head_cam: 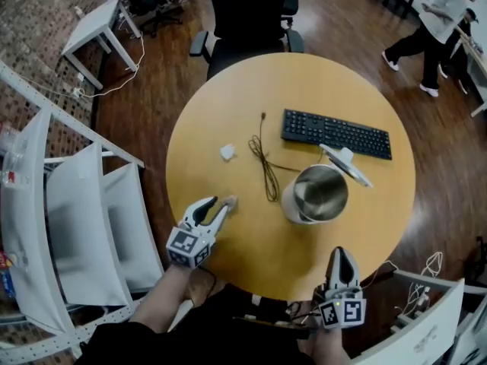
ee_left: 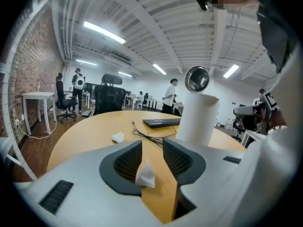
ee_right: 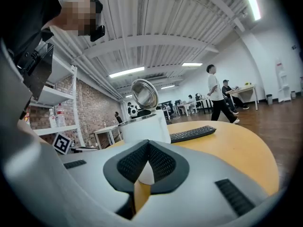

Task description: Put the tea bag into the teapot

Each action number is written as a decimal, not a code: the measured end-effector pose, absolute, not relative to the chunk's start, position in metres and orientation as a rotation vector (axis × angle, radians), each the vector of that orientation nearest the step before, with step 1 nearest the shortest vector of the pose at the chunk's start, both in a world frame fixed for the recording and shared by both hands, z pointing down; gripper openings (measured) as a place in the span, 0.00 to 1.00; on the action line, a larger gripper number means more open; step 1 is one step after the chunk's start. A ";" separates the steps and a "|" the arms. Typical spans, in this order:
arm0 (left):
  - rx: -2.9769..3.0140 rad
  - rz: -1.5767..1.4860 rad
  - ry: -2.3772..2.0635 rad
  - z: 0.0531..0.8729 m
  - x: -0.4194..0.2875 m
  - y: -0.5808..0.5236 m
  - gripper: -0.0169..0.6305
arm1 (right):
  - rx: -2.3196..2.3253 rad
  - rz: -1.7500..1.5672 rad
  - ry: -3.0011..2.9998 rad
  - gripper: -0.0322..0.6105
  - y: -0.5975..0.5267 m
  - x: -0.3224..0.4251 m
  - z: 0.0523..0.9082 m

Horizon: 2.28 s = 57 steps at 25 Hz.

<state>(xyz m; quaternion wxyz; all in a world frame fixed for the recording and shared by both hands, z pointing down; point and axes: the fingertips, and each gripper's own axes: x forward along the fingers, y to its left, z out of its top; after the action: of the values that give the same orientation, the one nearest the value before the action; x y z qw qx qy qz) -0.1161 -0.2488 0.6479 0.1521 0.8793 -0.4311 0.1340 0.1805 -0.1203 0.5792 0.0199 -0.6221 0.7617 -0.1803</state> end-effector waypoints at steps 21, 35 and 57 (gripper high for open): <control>2.257 0.959 -1.174 0.760 -0.115 -0.274 0.16 | -2.134 -0.584 2.158 0.06 -0.094 0.228 0.587; 2.601 0.339 -1.175 0.579 -0.058 -0.286 0.14 | -2.057 -0.218 2.354 0.06 -0.143 0.233 0.499; 2.871 -0.121 -1.047 0.438 0.025 -0.278 0.14 | -2.127 0.063 2.240 0.06 -0.134 0.253 0.420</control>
<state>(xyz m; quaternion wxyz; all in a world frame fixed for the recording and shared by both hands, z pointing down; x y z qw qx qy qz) 0.0247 -0.2780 0.4385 0.0414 0.9379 -0.3420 -0.0396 0.2529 -0.1339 0.4201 0.0260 -0.6882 0.7247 0.0204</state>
